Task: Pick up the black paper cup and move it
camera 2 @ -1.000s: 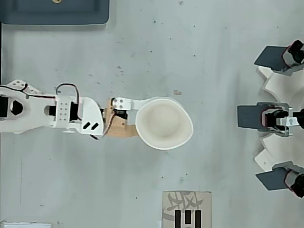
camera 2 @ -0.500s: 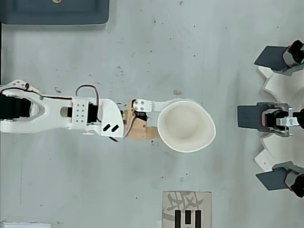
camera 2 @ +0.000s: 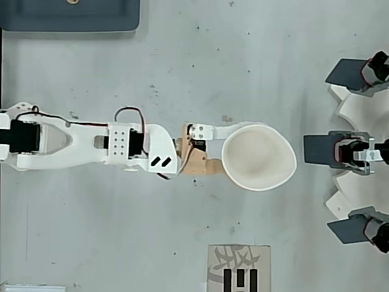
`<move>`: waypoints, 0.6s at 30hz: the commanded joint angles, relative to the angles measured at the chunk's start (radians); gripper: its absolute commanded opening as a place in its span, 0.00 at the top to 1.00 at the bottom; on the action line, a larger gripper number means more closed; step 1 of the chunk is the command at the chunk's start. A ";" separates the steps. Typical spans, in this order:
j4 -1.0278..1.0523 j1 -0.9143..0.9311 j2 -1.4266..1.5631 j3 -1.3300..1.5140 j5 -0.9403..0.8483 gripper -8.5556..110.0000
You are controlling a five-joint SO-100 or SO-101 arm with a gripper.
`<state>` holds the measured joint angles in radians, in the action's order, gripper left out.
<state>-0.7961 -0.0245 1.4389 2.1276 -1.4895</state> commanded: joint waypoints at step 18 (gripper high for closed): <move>0.046 -0.029 -0.038 -0.172 0.005 0.91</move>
<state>-0.7517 -0.0460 1.3821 2.0249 -1.4895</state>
